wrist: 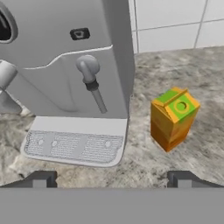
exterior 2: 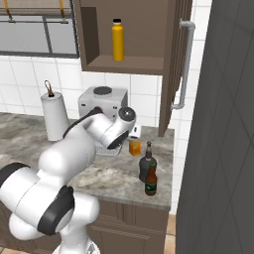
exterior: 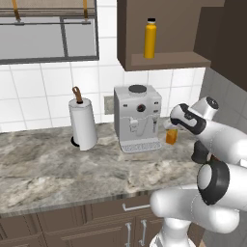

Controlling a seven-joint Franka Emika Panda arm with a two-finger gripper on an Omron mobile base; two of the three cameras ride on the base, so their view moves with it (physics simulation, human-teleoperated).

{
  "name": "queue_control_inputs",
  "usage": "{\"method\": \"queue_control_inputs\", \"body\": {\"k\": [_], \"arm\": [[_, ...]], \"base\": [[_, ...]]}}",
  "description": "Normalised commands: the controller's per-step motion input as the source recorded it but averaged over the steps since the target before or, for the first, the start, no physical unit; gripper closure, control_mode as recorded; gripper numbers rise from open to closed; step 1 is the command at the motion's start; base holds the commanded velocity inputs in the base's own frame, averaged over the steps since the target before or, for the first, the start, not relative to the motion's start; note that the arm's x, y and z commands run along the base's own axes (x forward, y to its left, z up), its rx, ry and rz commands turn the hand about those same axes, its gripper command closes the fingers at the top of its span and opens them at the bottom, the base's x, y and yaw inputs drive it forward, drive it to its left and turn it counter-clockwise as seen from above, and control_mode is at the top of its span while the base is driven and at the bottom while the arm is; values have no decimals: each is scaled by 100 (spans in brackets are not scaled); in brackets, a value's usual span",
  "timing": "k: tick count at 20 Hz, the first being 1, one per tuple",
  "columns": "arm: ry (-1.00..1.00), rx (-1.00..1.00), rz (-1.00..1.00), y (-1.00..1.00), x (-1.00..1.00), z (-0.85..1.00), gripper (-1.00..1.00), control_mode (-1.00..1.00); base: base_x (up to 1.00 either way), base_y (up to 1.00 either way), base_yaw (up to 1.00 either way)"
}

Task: Sort all alcoholic drinks to one cabinet, and non-alcoholic drinks to the other.

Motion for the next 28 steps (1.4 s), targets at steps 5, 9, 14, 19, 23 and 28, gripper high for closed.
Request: {"method": "queue_control_inputs", "body": {"k": [5,9,14,19,23,28], "arm": [[0,-9,0,0,5,-10,-100,-100],[0,-10,0,0,0,-12,-100,-100],[0,-9,-1,0,5,-11,-100,-100],[0,-9,-3,-3,18,-5,-100,-100],[0,-10,-4,-10,13,-4,-100,-100],[0,-7,-5,-12,3,-4,-100,-100]], "base": [[0,0,0],[0,0,0],[0,0,0],[0,0,0],[0,0,0],[0,0,0]]}}
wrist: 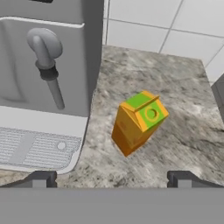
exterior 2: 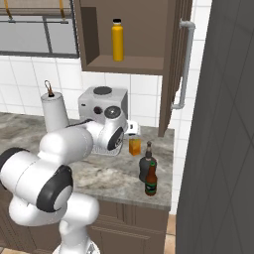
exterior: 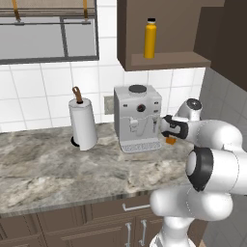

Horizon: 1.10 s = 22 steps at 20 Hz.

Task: Sort all alcoholic drinks to one cabinet, and non-alcoholic drinks to the other.

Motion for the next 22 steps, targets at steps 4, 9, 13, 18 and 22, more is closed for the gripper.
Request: {"method": "queue_control_inputs", "body": {"k": [4,9,13,18,22], "arm": [[1,-3,-4,-11,2,-3,-100,-100],[3,-1,-5,-13,5,-2,-100,-100],[5,0,-4,-12,8,-2,-100,-100],[6,0,-1,-14,14,-3,-100,-100],[4,0,0,-9,13,-7,-100,-100]], "base": [[0,0,0],[0,0,0],[0,0,0],[0,0,0],[0,0,0]]}}
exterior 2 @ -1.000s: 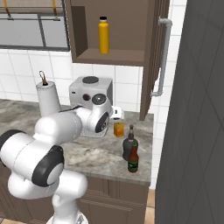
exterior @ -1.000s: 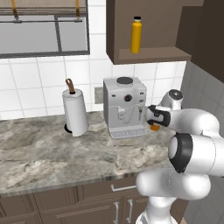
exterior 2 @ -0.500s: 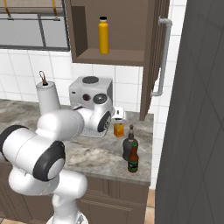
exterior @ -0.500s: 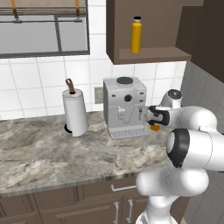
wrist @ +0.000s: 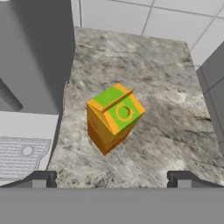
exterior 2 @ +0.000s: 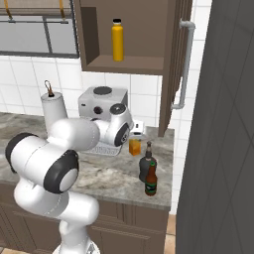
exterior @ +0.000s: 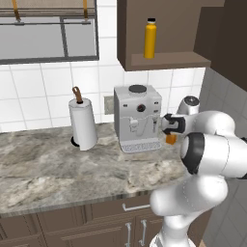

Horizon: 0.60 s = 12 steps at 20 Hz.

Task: Sort all alcoholic drinks to one cabinet, and non-alcoholic drinks to the other.

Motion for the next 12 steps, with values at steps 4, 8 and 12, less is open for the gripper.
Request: {"method": "queue_control_inputs", "body": {"k": [4,8,12], "arm": [[0,0,0,-7,9,-9,-100,-100],[0,0,0,-2,11,-11,-100,-100],[0,1,0,0,10,-13,-100,-100]], "base": [[0,0,0],[0,0,0],[0,0,0]]}}
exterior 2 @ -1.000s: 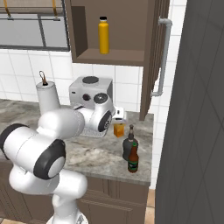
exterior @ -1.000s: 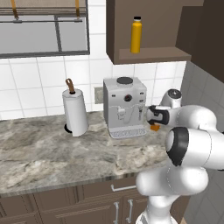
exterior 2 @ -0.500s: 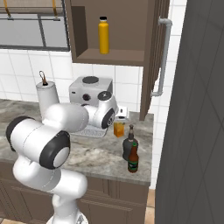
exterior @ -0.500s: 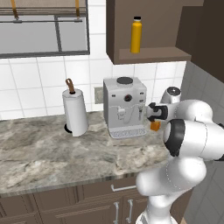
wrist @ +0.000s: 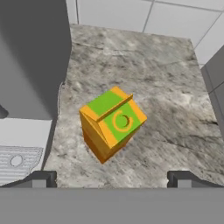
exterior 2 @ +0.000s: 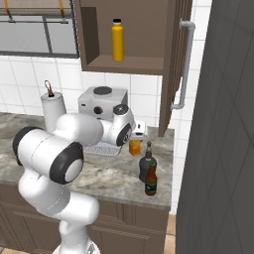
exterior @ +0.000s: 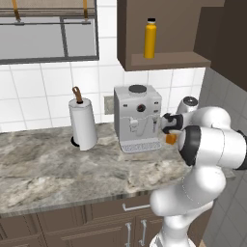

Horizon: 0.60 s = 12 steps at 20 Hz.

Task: Sort all alcoholic drinks to one cabinet, and non-alcoholic drinks to the other.

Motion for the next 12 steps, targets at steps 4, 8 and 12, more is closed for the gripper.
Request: {"method": "queue_control_inputs", "body": {"k": [4,8,12], "arm": [[0,2,0,0,16,-10,-100,-100],[0,2,0,0,22,-3,-100,-100],[0,0,0,-3,20,0,-100,-100]], "base": [[0,0,0],[0,0,0],[0,0,0]]}}
